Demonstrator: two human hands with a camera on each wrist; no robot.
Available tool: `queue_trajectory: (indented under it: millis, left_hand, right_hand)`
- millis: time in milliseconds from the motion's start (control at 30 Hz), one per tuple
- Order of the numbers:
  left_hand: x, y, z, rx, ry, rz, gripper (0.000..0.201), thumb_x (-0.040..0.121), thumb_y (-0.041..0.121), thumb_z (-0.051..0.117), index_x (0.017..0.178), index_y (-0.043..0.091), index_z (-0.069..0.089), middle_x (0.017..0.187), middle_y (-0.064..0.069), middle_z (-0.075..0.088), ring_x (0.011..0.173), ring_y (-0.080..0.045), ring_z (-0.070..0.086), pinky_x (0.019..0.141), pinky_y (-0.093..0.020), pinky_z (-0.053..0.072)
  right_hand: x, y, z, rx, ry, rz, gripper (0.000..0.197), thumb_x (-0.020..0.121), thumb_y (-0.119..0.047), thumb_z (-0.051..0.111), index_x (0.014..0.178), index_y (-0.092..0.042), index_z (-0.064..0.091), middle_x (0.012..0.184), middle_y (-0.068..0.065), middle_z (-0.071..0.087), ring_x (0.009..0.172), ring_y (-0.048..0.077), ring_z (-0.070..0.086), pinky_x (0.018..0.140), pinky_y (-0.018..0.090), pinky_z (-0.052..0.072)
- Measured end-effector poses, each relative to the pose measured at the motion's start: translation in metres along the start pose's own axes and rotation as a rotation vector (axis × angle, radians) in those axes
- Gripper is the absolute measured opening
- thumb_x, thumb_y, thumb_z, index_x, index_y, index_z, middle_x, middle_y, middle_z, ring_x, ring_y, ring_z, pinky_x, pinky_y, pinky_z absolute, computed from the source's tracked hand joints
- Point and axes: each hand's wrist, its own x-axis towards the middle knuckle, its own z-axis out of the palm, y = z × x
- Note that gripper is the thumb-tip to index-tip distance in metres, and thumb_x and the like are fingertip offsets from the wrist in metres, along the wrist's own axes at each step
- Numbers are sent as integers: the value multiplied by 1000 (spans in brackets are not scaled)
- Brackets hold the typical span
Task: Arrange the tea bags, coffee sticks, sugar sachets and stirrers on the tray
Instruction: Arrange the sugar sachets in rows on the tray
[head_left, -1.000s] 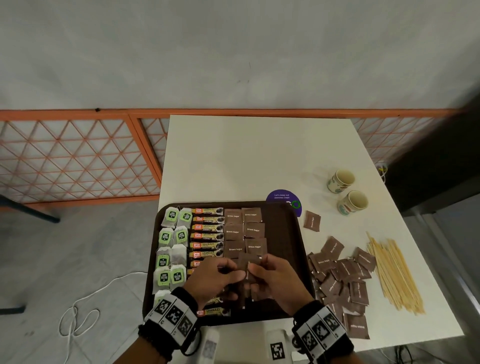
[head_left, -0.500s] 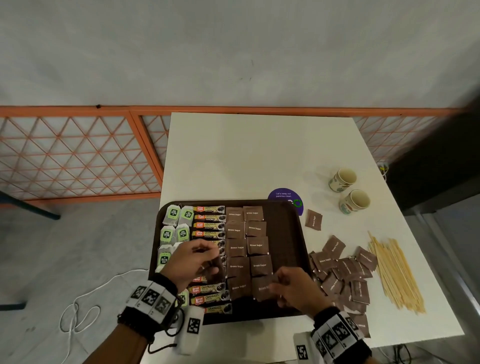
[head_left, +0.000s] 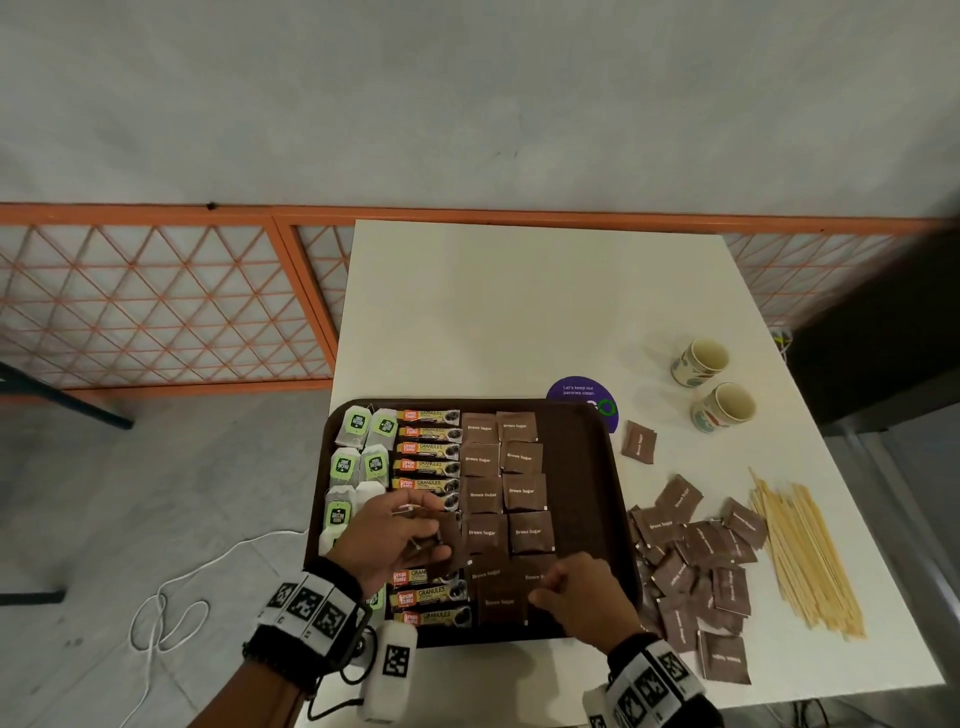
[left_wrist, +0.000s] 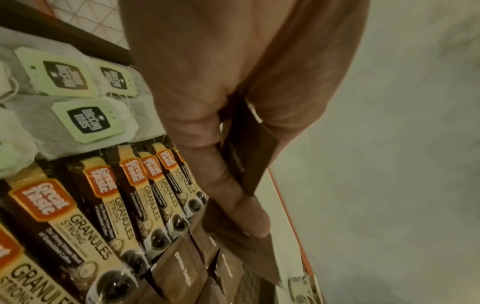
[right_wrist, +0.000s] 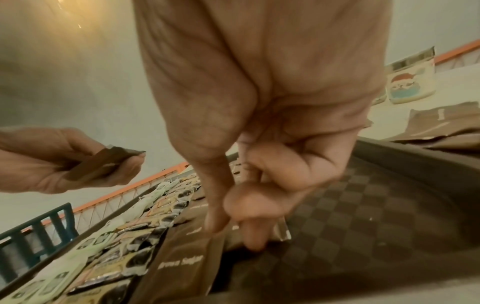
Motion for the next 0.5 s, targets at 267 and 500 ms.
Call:
queue_trajectory:
  millis: [267, 500]
  left_hand:
    - [-1, 1, 4, 44, -1, -3, 21, 89, -14, 55, 107, -6, 61, 102, -25, 65, 83, -33, 63, 61, -35, 61]
    - [-4, 1, 11, 52, -60, -19, 25, 89, -17, 51, 109, -4, 60, 109, -23, 64, 75, -28, 71, 67, -43, 63]
  right_hand:
    - [4, -6, 28, -97, -93, 5, 15, 86, -43, 68, 79, -30, 71, 100, -2, 68, 90, 13, 65, 86, 33, 56]
    - [-12, -11, -5, 62, 53, -92, 17, 90, -37, 66, 78, -25, 70, 82, -5, 68, 72, 4, 64, 72, 26, 58]
